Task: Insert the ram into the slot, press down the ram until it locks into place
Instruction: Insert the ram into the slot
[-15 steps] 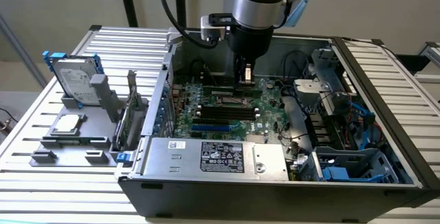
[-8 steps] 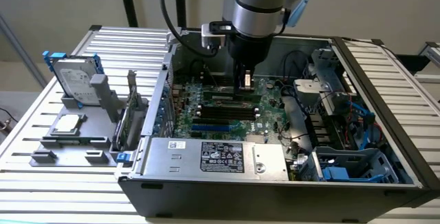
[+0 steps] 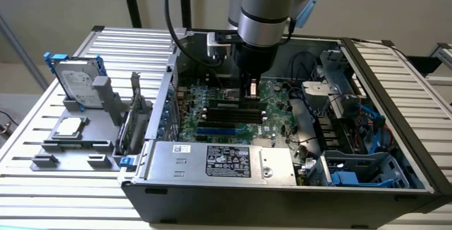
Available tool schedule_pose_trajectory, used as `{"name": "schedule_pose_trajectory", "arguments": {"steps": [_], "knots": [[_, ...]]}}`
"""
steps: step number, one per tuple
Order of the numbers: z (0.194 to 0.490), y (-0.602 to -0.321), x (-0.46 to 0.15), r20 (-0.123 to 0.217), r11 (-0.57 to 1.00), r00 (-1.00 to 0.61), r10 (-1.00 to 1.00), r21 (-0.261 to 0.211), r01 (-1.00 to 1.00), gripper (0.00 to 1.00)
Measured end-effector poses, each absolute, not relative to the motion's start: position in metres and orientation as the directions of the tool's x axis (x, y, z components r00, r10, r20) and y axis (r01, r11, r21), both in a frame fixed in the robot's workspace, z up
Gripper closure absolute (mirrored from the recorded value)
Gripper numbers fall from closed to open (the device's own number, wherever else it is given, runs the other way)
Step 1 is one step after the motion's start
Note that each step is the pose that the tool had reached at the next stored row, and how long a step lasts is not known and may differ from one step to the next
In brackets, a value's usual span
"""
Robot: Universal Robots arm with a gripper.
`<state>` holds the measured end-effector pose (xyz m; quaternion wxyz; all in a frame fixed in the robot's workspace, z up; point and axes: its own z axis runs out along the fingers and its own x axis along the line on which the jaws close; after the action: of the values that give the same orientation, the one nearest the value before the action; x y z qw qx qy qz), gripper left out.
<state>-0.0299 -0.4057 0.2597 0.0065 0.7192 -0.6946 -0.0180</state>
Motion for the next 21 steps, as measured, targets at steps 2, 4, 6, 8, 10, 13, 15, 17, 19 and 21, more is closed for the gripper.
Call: {"name": "schedule_pose_trajectory", "arguments": {"steps": [2, 4, 6, 8, 10, 13, 15, 17, 19, 21], "knots": [[0.256, -0.406, -0.03, -0.017, -0.035, 0.035, -0.999, 0.034, -0.999, 0.87], [0.252, -0.407, -0.03, -0.017, -0.035, 0.035, -0.999, 0.034, -0.999, 0.87], [0.249, -0.407, -0.03, -0.017, -0.036, 0.035, -0.999, 0.034, -0.999, 0.87], [0.245, -0.407, -0.031, -0.017, -0.036, 0.035, -0.999, 0.034, -0.999, 0.87], [0.241, -0.407, -0.033, -0.017, -0.036, 0.035, -0.999, 0.034, -0.999, 0.87], [0.237, -0.407, -0.033, -0.017, -0.036, 0.035, -0.999, 0.033, -0.999, 0.87], [0.236, -0.406, -0.033, -0.017, -0.036, 0.035, -0.999, 0.031, -0.999, 0.87], [0.236, -0.406, -0.033, -0.016, -0.036, 0.035, -0.999, 0.029, -0.999, 0.87], [0.235, -0.406, -0.033, -0.017, -0.036, 0.036, -0.999, 0.028, -0.999, 0.87], [0.235, -0.406, -0.033, -0.017, -0.036, 0.036, -0.999, 0.027, -0.999, 0.87]]}}
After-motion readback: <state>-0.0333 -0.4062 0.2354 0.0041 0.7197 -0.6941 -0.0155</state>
